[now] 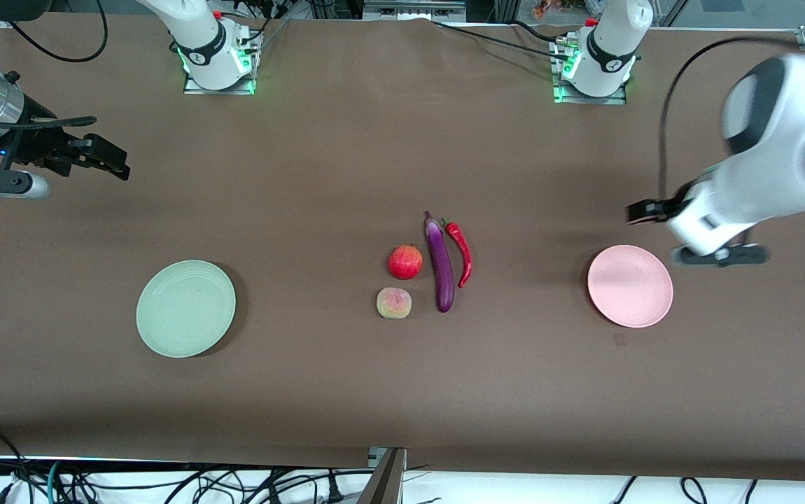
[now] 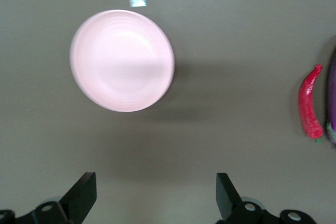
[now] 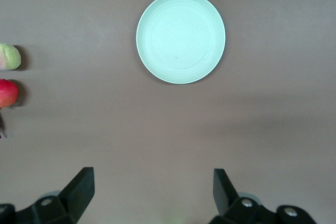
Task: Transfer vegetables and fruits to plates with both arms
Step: 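Reach the left gripper to the red chili pepper and grasp it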
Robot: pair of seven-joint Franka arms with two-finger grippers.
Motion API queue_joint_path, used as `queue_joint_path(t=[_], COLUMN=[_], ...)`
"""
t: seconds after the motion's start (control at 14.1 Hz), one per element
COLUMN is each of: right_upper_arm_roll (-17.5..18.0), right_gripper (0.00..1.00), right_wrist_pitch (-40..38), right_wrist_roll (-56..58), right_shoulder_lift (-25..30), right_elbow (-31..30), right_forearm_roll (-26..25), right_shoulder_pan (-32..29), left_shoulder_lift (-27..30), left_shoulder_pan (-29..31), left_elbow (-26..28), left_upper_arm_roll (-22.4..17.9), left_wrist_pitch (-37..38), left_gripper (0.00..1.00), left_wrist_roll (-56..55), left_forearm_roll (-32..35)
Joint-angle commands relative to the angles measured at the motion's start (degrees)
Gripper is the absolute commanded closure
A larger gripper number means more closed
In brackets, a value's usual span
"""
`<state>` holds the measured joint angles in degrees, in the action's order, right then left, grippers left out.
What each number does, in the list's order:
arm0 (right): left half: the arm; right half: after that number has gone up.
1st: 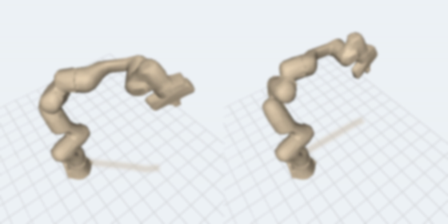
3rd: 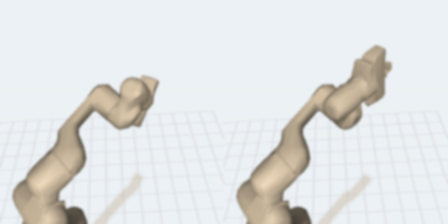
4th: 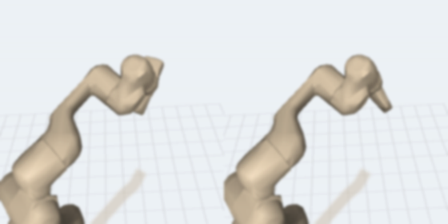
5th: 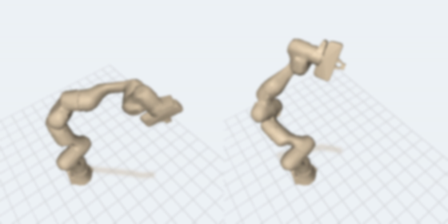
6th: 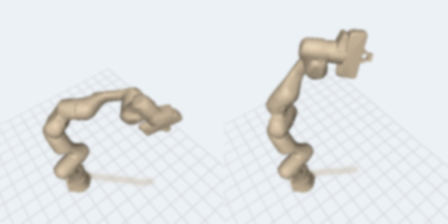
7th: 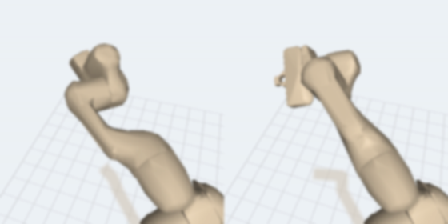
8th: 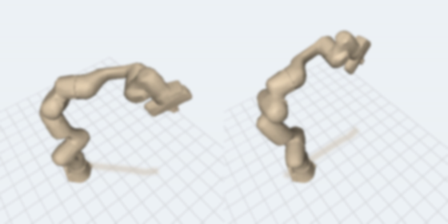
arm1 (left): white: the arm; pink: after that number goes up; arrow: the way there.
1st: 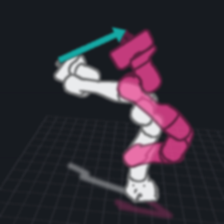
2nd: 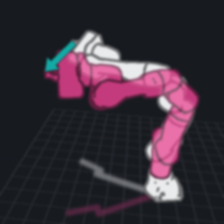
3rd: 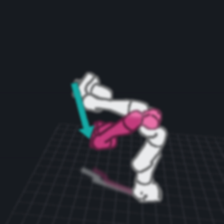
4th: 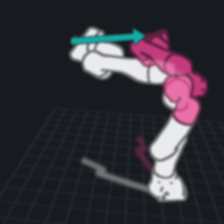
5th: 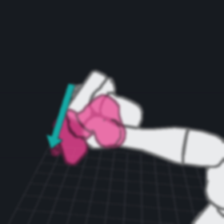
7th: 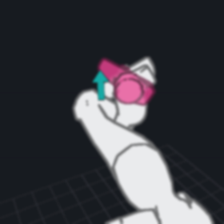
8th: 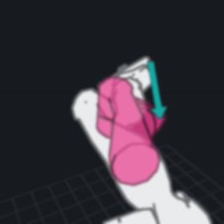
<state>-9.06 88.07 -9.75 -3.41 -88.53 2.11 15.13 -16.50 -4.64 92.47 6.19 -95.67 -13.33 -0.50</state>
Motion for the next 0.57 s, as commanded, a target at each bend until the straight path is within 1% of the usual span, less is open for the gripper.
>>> queue_joint_path(t=[0.0, 0.07, 0.21, 0.28, 0.35, 0.5], right_upper_arm_roll=[0.09, 0.09, 0.09, 0.18, 0.18, 0.18], right_gripper=[0.0, 0.0, 0.0, 0.0, 0.0, 0.0], right_wrist_pitch=[-0.27, -0.27, -0.18, -0.18, -0.18, -0.18], right_wrist_roll=[0.7, 0.7, 0.7, 0.7, 0.7, 0.7], right_shoulder_lift=[0.15, 0.16, 0.07, 0.07, -0.19, -0.28], right_elbow=[0.46, 0.46, 0.29, 0.2, 0.2, 0.11], right_forearm_roll=[-0.79, -0.79, -0.71, -0.71, -0.71, -0.71], right_shoulder_pan=[-0.01, -0.01, -0.01, -0.01, 0.07, 0.25], left_shoulder_lift=[-5.03, -5.64, -8.18, -9.68, -11.35, -14.51], left_shoulder_pan=[-3.61, -5.8, -10.28, -11.87, -13.01, -16.35], left_elbow=[0.93, 4.0, 8.41, 9.04, 9.05, 9.22], left_upper_arm_roll=[-0.13, 0.13, 0.22, 0.22, 0.22, 0.22], left_wrist_pitch=[-11.4, -19.47, -34.07, -38.32, -39.84, -39.94], left_gripper=[0.0, 0.0, 0.0, 0.0, 0.0, 0.0], left_wrist_roll=[-9.13, -12.74, -21.61, -24.52, -25.6, -26.04], left_forearm_roll=[-8.69, -10.47, -10.84, -10.84, -10.84, -10.84])
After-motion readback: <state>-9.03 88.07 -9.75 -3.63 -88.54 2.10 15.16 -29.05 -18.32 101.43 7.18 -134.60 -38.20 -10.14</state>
